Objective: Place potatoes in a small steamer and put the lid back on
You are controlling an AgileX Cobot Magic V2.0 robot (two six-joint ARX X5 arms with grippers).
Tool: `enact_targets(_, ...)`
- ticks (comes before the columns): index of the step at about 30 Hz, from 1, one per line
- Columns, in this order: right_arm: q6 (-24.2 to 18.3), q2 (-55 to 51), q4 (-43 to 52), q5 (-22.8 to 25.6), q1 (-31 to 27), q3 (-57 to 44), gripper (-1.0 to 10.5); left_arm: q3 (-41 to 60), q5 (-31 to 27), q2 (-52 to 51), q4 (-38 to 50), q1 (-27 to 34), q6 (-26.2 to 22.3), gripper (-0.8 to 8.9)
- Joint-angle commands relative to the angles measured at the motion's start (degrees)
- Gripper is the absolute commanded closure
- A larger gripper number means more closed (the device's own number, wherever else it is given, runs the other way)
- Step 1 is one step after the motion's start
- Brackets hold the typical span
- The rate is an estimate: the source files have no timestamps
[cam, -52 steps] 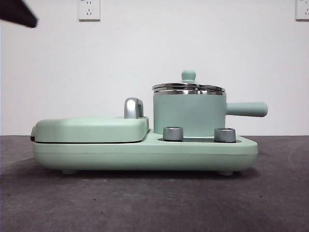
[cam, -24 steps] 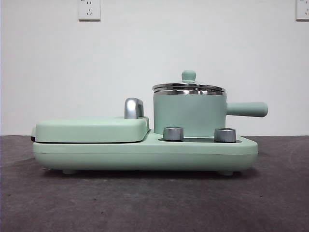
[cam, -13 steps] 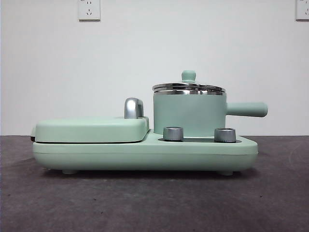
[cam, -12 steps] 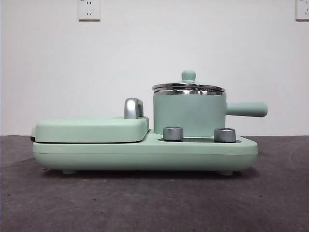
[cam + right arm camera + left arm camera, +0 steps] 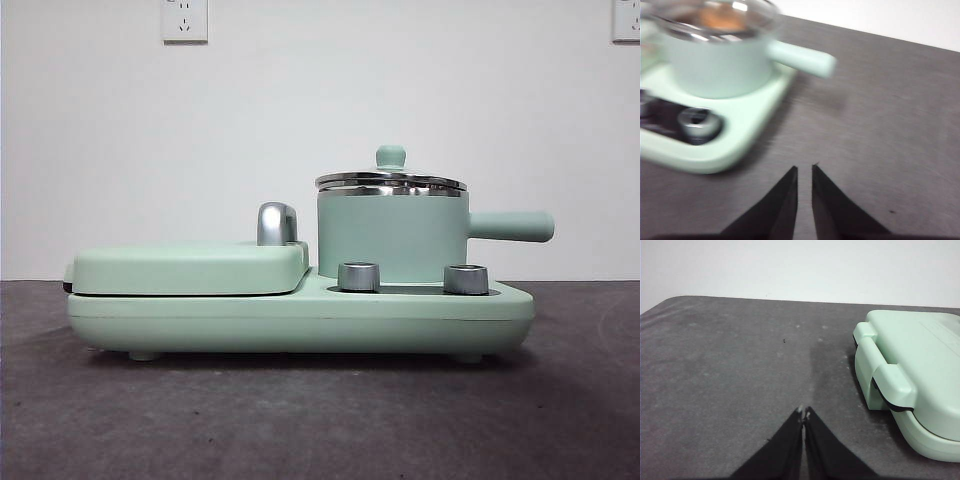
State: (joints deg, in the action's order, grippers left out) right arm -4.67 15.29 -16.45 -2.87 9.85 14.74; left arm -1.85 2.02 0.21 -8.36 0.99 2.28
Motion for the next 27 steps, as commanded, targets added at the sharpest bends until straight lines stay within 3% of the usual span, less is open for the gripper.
enact_targets(1,-0.87,-3.67,7.65,-0.02,-2.56,-5.97,9.0,1.11,0.0,-0.02,0.61,0.0,-0.28,8.07)
enact_targets(9,-1.49,-15.28,8.07,-0.02,-4.85,-14.1,9.0,1.11,0.02,-0.02,0.63,0.02,-0.28,8.07)
enact_targets(27,-2.43,-15.08,7.85,-0.04,-4.85,-14.08,9.0,1.11,0.0,-0.02,0.61,0.0,-0.28,8.07)
